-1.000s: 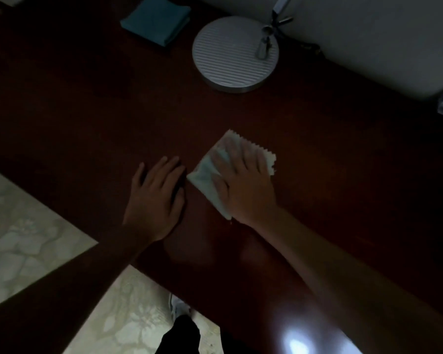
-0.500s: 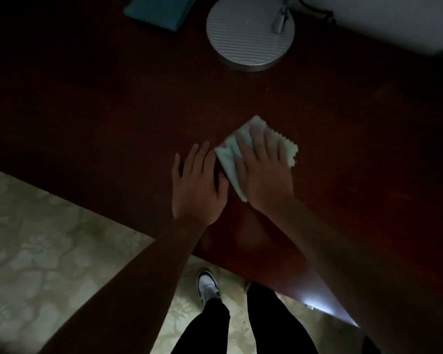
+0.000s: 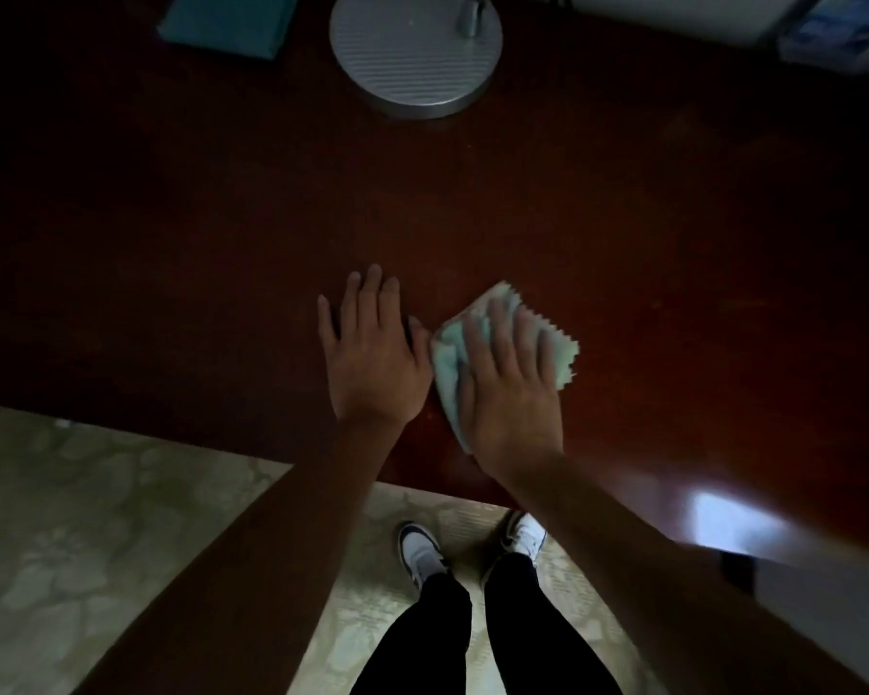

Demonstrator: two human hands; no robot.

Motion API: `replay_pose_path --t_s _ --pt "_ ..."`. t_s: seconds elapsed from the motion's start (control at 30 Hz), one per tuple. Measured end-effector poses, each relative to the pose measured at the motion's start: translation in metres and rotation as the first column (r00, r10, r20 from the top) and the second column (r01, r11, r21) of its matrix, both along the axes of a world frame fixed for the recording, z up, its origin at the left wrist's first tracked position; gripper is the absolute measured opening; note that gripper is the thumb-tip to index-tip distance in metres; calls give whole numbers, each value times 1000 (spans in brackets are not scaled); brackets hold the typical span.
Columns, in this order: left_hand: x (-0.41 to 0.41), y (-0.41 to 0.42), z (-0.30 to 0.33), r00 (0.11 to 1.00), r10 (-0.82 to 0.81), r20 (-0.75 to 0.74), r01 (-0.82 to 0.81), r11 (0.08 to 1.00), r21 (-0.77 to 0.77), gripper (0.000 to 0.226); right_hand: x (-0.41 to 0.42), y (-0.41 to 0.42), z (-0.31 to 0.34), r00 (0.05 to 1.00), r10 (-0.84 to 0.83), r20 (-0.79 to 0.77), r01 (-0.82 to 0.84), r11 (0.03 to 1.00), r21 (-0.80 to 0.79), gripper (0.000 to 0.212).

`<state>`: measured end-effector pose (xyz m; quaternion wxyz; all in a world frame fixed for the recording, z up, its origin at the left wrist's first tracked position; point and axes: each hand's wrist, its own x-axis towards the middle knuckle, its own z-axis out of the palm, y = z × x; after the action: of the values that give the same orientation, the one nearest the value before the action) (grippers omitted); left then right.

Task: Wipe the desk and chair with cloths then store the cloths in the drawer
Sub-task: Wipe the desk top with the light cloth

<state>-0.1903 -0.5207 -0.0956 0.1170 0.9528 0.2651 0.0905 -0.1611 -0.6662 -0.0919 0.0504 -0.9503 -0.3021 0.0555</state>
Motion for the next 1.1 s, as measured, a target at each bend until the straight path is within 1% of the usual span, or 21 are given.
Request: replay_pose_path --t_s 0.07,0.1,0.17,0.23,0.27,0.33,0.4,0.47,0.5,0.57,0.6,0.63,0.7,0.77,0.8,0.83,0.87,0.93,1.0,1.07,1.1 --pt "0 -2 0 1000 -10 2 10 1000 -5 50 7 -31 0 998 62 6 -62 998 9 55" --pt "1 -2 0 1000 -5 -4 5 1000 -10 49 20 -51 -2 999 20 32 -20 1000 11 54" --pt "2 -3 0 1000 -1 -3 1 1000 -7 49 54 -93 -5 980 -190 57 189 982 22 56" --pt "1 -2 0 1000 -6 12 6 1000 -2 49 71 -114 -5 912 -409 35 407 912 51 60" --pt "2 -3 0 1000 -11 17 12 1000 -7 48 67 -112 -4 882 -470 32 467 882 68 62" --pt "0 0 0 1000 0 20 1 1000 -8 47 38 -93 -4 889 -457 39 452 888 87 62" --pt "0 -1 1 998 -18 56 19 1000 -18 44 -3 -81 -4 949 -314 14 312 947 74 59" --pt "2 -7 4 986 -135 98 138 990 -24 43 -33 -91 -2 986 -166 -6 166 985 52 56" --pt "4 -14 6 969 -221 115 225 974 -20 43 -33 -107 -3 992 -129 9 129 991 39 55" --pt "9 -32 11 926 -356 121 361 932 -20 43 -16 -149 -7 977 -206 47 205 978 25 54" --pt "11 -45 13 912 -394 119 400 916 -35 44 -4 -174 -8 946 -317 68 316 948 25 55" --pt "11 -61 14 899 -422 117 431 901 -58 44 8 -201 -7 887 -457 71 455 890 40 56" --pt "9 -91 14 859 -503 92 510 856 -83 49 20 -243 -2 726 -688 16 684 724 84 62" --pt "4 -112 7 802 -597 -4 596 801 -52 53 15 -250 1 607 -795 -24 792 601 104 66" --pt "2 -118 5 786 -616 -51 616 787 -28 55 9 -243 0 594 -804 -8 800 590 112 67" --pt "1 -120 3 784 -616 -78 617 787 -14 56 0 -232 -1 614 -789 19 782 612 119 66" --pt "2 -119 2 787 -611 -90 613 790 -8 56 -10 -219 -2 665 -746 44 737 665 120 64" --pt "1 -118 3 791 -604 -96 606 795 -11 56 -29 -203 -4 811 -584 32 580 810 85 59" --pt "1 -119 3 796 -598 -96 599 800 -19 55 -25 -213 -4 903 -430 28 428 903 46 57" --pt "1 -119 4 800 -592 -98 593 805 -25 55 2 -243 -6 890 -450 76 446 893 62 55" --pt "1 -119 4 803 -589 -89 589 807 -26 55 18 -259 -4 843 -528 101 523 849 71 56"
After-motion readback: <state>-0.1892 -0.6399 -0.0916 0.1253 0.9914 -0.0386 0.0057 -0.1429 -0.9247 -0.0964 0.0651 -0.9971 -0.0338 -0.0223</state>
